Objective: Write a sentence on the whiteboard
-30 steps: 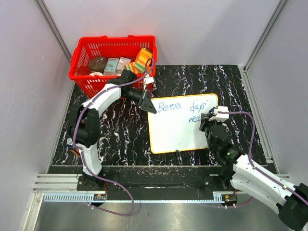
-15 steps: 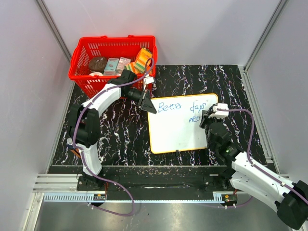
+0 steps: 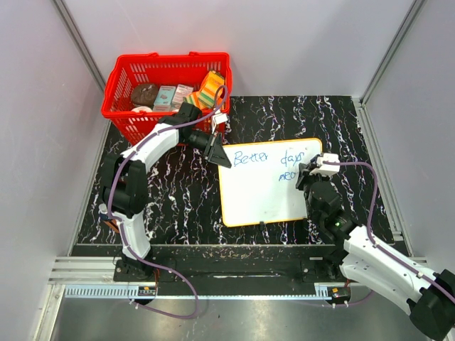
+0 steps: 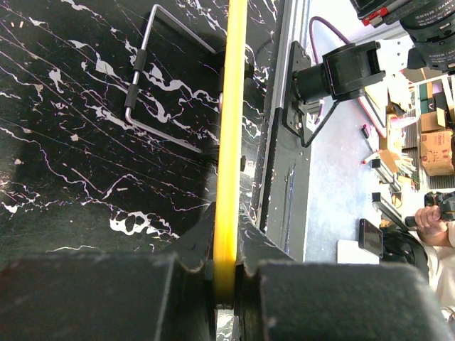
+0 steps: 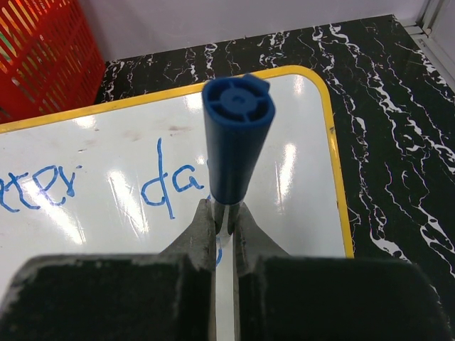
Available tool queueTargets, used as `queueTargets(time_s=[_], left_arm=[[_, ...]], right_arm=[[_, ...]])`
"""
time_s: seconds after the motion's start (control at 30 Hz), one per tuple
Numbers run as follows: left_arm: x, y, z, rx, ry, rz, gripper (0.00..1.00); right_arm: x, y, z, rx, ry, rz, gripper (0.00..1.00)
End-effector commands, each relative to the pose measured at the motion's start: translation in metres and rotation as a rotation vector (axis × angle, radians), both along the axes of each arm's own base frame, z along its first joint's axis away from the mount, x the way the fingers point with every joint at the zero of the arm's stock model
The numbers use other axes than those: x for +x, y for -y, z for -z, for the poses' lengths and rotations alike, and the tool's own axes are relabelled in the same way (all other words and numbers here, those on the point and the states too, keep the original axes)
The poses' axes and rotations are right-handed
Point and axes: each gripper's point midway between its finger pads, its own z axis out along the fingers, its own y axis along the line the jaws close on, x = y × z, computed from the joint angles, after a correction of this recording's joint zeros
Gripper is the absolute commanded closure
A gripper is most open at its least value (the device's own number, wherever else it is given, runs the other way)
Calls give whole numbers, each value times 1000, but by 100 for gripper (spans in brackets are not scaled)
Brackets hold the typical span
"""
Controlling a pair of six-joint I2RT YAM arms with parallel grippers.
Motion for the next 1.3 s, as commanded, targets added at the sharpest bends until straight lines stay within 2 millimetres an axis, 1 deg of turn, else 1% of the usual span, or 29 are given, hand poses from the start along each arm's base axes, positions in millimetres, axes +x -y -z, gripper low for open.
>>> queueTargets(time_s=[0.0,0.3,0.53,0.67,0.8,0.93,1.03,1.13,1.2,1.27], left_arm=[[30,-8,7,120,240,-46,100],[29,-8,7,120,238,-47,100],[29,-8,6,119,242,-45,100],[29,-8,6,119,241,-45,100],[29,-8,6,119,242,-47,100],[29,-8,7,120,240,-46,100],[30,-8,6,120,241,-46,100],[30,-8,6,120,243,-47,100],[29,-8,7,122,239,-47,100],[29,-8,7,121,238,-46,100]], right_arm=[[-1,-1,3,25,-16,-8,100],[-4,1,19,29,-64,4,100],[-5,3,27,14,-95,17,100],[-7,7,28,17,-94,31,100],[-7,14,24,8,-88,64,100],[-7,15,18,15,-74,70,100],[-8,13,10,25,-58,55,100],[-11,11,-6,60,-13,26,100],[-14,11,-20,82,28,7,100],[-14,12,-29,82,50,5,100]])
